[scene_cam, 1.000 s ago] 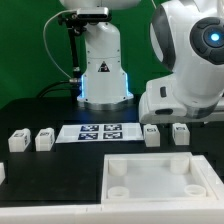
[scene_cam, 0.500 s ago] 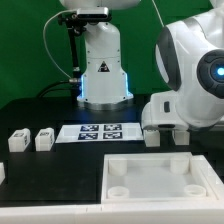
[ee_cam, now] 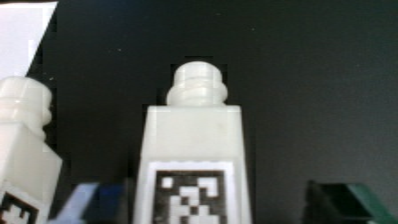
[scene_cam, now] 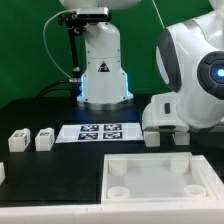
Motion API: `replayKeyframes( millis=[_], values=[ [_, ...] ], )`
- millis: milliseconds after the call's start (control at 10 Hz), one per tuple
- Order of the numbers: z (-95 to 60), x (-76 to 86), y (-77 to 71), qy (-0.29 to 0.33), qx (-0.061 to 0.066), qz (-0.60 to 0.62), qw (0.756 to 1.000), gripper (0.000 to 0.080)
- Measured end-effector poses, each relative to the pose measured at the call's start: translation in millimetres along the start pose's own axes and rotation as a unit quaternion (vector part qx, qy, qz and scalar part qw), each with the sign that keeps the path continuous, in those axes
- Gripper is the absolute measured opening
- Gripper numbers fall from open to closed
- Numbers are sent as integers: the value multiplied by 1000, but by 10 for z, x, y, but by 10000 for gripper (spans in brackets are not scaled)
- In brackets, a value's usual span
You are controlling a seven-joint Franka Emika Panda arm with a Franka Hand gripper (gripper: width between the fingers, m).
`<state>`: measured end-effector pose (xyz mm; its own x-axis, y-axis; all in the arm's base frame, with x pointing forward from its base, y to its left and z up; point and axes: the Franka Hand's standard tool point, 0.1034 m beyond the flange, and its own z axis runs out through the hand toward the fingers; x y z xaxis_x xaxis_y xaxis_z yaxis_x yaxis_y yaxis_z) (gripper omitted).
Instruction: Assemble one leg
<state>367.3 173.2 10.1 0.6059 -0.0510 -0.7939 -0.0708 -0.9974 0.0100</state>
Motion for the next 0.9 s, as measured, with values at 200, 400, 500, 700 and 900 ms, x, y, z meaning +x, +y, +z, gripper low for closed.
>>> replayKeyframes(
  millis=[200, 400, 500, 700, 900],
  values=[
    [0, 0, 0, 0, 0, 0, 1000, 290],
    [0, 0, 0, 0, 0, 0, 1000, 290],
    [0, 0, 0, 0, 0, 0, 1000, 290],
    [0, 0, 0, 0, 0, 0, 1000, 290],
    [-80, -30, 17, 5, -2, -3, 1000, 291]
  ],
)
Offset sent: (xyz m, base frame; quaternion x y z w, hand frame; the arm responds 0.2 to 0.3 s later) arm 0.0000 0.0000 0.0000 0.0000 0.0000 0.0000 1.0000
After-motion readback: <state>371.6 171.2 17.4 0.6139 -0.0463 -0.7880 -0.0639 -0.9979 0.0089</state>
